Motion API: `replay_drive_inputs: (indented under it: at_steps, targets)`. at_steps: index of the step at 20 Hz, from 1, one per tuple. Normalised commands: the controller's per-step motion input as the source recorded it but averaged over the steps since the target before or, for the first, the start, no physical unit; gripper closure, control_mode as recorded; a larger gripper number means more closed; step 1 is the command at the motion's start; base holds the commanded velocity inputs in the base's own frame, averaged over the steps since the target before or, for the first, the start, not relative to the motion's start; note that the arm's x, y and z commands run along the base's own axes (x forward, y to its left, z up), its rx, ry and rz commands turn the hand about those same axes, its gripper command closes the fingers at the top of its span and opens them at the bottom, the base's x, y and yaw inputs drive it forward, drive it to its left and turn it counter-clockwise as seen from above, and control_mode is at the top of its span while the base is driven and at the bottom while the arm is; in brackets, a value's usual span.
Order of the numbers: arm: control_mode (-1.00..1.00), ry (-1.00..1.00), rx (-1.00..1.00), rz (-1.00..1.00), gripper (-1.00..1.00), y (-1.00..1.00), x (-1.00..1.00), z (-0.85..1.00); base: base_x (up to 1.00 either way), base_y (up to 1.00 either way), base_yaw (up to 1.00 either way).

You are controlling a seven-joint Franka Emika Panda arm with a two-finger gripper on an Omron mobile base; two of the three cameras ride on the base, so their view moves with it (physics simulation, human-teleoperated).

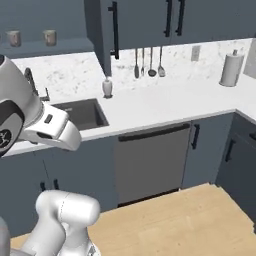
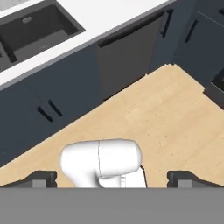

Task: Gather all objects into one cabinet and sort the glasses and bowls to opposite sides.

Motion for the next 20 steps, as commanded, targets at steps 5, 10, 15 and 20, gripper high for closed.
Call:
replay_drive_inputs:
  at_steps: [5, 10, 15, 20]
  targets:
    - [1.00, 0.00, 0.00, 0.00, -1.00, 0.00, 0.00, 0.00, -0.08, -0.25, -0.75]
    - [1.00, 0.00, 0.00, 0.00, -1.00, 0.00, 0.00, 0.00, -0.05, -0.21, -0.79]
    - [1.00, 0.00, 0.00, 0.00, -1.00, 0.00, 0.00, 0.00, 0.00, -0.14, -0.71]
    - [1.00, 0.00, 0.00, 0.00, -1.00, 0.00, 0.00, 0.00, 0.00, -0.06, -0.64]
